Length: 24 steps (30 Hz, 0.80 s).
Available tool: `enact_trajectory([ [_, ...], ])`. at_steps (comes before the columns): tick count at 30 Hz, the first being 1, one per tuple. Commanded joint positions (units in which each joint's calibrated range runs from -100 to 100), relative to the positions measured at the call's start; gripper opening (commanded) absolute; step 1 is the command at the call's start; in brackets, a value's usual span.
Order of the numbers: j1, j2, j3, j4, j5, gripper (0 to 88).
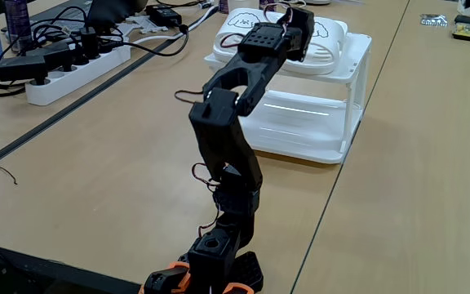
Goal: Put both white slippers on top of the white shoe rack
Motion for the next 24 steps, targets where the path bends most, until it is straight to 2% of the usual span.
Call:
enact_trajectory([
  [1,0.3,-7.3,3.9,-0.5,0.4,0.8],
  [12,-2.9,-11.5,15.9,-0.6,0.4,0.8],
  [24,-3.0,-8.4,15.9,-1.1,0.4,0.8],
])
